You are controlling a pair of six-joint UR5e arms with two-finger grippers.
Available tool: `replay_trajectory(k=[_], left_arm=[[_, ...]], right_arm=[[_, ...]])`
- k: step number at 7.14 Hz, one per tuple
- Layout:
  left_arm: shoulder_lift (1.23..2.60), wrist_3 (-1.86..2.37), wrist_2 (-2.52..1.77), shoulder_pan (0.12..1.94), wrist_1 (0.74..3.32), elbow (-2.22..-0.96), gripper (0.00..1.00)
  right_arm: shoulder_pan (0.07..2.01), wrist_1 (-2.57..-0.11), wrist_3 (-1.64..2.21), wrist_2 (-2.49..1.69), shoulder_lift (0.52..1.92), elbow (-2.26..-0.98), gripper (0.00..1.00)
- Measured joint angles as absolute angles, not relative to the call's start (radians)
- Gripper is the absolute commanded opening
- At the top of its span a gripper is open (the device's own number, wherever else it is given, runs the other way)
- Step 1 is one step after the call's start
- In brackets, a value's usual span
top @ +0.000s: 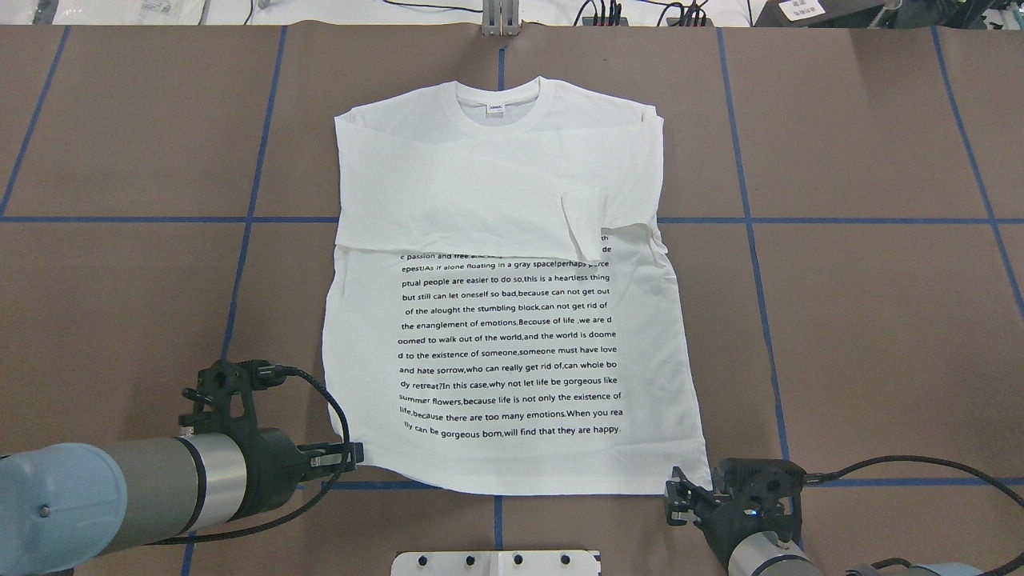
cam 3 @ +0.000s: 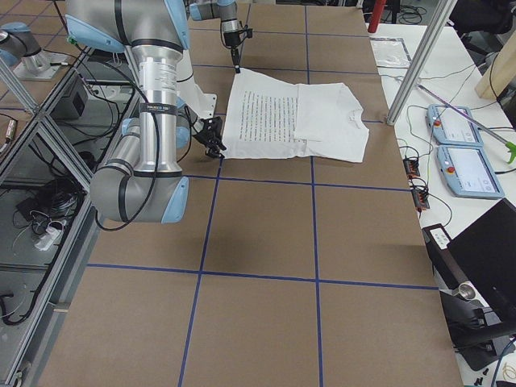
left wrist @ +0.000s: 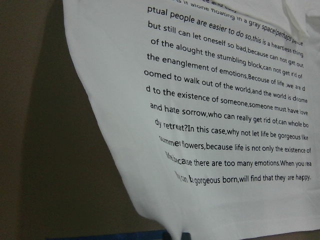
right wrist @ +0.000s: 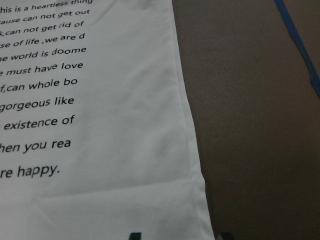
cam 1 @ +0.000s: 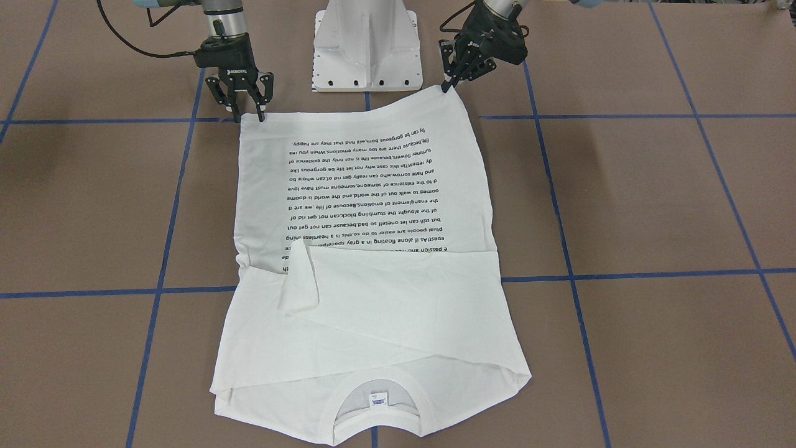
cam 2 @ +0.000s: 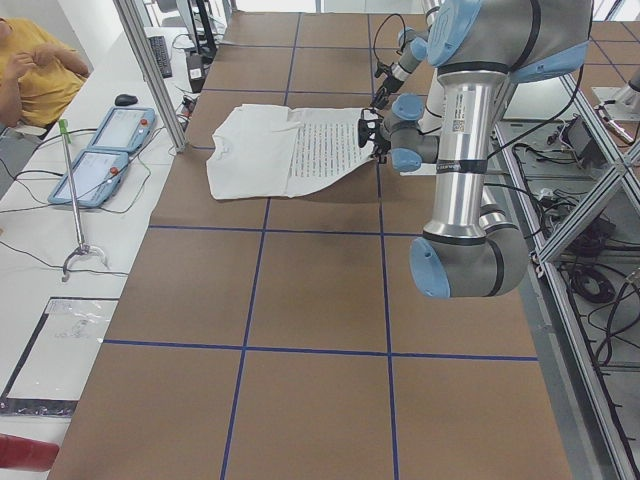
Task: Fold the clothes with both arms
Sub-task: 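Position both grippers at the hem corners nearest the robot, then grasp the hem corners with both grippers and lift them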
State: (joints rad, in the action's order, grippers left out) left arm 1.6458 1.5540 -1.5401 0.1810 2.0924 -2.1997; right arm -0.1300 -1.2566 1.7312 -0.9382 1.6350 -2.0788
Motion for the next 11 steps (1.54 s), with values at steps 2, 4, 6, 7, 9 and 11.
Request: replay_trajectory(k=[2, 4, 6, 7, 9, 11], left_arm=[[1.647, 1.554, -1.540, 0.181, 2.093, -2.200, 0.00], [1.647, 1.554, -1.540, 0.181, 2.094, -2.200, 0.00], [1.647, 1.554, -1.540, 0.181, 2.094, -2.204, 0.00], [1.647, 1.554, -1.540, 0.181, 2.094, -2.206, 0.00], [1.647, 1.554, -1.540, 0.181, 2.093, -2.207, 0.00], [1.647, 1.554, -1.540, 0.181, 2.094, -2.207, 0.00]], right_arm=[[-0.127, -1.258, 1.723, -0.937, 1.634, -2.079, 0.66], [-0.130, -1.258, 1.723, -0.932, 1.633, -2.072, 0.61], [-0.131, -1.258, 1.724, -0.928, 1.633, -2.070, 0.11], [-0.132, -1.258, 1.726, -0.927, 1.632, -2.069, 0.00], [-0.133, -1.257, 1.734, -0.925, 1.630, -2.072, 0.00], [-0.125, -1.268, 1.732, -0.932, 1.635, -2.111, 0.00]])
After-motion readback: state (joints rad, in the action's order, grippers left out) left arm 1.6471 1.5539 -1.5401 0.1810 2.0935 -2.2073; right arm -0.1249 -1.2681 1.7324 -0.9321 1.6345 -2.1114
